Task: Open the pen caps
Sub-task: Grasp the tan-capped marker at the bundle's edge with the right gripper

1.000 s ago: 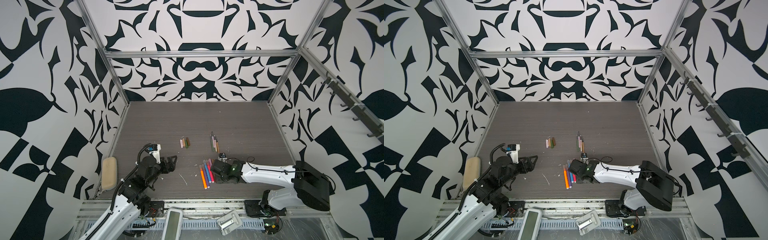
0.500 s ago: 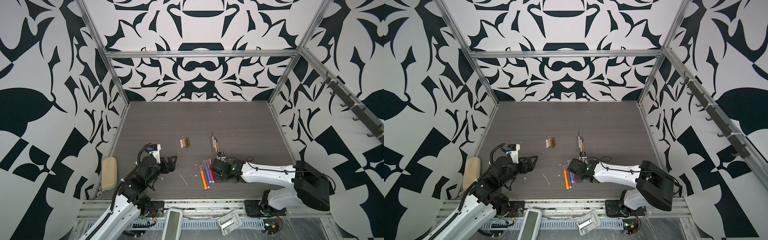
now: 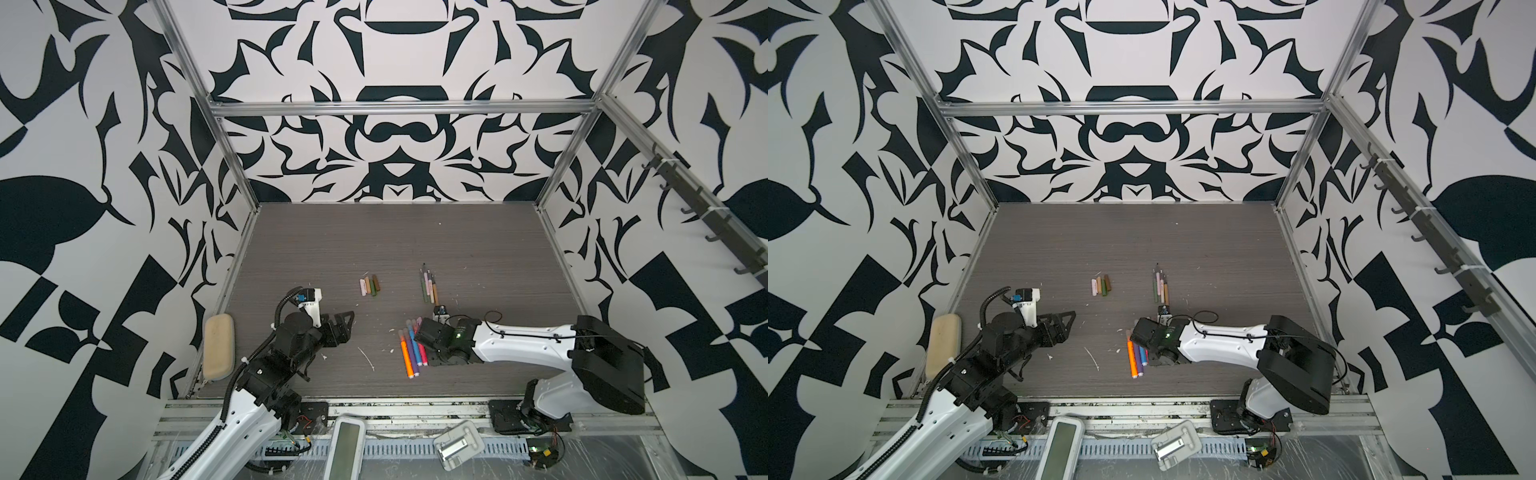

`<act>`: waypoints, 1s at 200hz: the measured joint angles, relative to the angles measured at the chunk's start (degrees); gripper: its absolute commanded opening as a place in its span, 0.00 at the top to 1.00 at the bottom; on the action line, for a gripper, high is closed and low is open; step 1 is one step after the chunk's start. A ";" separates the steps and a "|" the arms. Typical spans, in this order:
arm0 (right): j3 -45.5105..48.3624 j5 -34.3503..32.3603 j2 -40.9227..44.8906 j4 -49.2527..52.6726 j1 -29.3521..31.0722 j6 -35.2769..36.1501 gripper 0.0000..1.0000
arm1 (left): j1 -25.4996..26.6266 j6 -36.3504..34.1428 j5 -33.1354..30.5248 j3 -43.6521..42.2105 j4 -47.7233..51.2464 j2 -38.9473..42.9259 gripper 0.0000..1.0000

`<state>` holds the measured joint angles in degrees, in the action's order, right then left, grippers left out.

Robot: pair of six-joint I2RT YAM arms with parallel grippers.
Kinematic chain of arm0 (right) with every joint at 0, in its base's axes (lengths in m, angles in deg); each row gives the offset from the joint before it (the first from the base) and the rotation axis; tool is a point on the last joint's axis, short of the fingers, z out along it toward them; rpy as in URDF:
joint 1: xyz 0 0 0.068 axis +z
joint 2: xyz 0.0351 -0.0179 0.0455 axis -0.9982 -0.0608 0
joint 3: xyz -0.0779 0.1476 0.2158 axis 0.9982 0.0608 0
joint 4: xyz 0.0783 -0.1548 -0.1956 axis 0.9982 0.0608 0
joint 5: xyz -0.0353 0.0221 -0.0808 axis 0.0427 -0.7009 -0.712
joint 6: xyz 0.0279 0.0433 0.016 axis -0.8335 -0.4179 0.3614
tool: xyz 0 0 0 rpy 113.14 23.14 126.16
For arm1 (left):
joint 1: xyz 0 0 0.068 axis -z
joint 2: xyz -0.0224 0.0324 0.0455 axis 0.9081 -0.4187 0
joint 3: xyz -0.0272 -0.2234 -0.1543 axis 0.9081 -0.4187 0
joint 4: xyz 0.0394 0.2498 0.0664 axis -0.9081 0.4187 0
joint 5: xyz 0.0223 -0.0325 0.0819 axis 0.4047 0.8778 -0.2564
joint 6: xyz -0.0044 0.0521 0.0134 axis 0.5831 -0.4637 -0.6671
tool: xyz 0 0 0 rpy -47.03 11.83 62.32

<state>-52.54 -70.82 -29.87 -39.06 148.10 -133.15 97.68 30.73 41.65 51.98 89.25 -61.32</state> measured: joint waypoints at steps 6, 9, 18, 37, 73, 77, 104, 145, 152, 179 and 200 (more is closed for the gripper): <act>-0.13 -0.09 0.00 0.26 0.00 -0.04 0.74 | 0.00 0.00 0.00 0.00 0.00 0.00 0.11; -0.17 -0.11 0.00 0.35 0.00 -0.11 0.74 | 0.00 0.00 0.02 0.00 0.00 0.00 0.11; -0.28 -0.09 -0.09 0.48 -0.13 -0.11 0.73 | 0.00 0.00 0.00 0.00 0.00 0.00 0.11; -0.57 0.04 -1.01 0.63 -0.70 -0.09 0.72 | 0.00 0.00 0.02 0.00 0.00 0.00 0.11; -1.90 0.22 -2.97 0.92 -1.92 0.13 0.69 | 0.00 0.00 0.02 0.00 -0.07 -0.35 0.11; -2.23 0.24 -3.28 1.16 -2.05 0.15 0.68 | 0.00 0.00 0.04 0.00 -0.13 -0.55 0.11; -4.61 0.24 -5.49 2.03 -2.75 1.05 0.73 | 0.00 0.00 0.09 0.00 -0.42 -3.04 0.11; -5.16 0.59 -5.66 1.81 -3.41 2.56 0.94 | 0.00 0.00 0.39 0.04 -0.37 -7.04 0.12; -4.57 0.52 -4.76 1.68 -3.41 2.60 0.94 | 0.00 0.09 0.50 0.13 -0.26 -7.32 0.12; -0.94 -0.31 2.84 2.64 -3.45 2.60 0.94 | 0.00 2.05 1.62 1.88 0.26 -8.70 0.12; 2.91 -0.72 12.31 2.95 -3.45 2.62 0.98 | 0.00 5.11 4.24 2.95 0.09 -10.21 0.13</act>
<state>-49.64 -71.54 -17.57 -36.11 144.64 -130.53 97.68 35.85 45.89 54.93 89.34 -71.52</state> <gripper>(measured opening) 0.118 0.871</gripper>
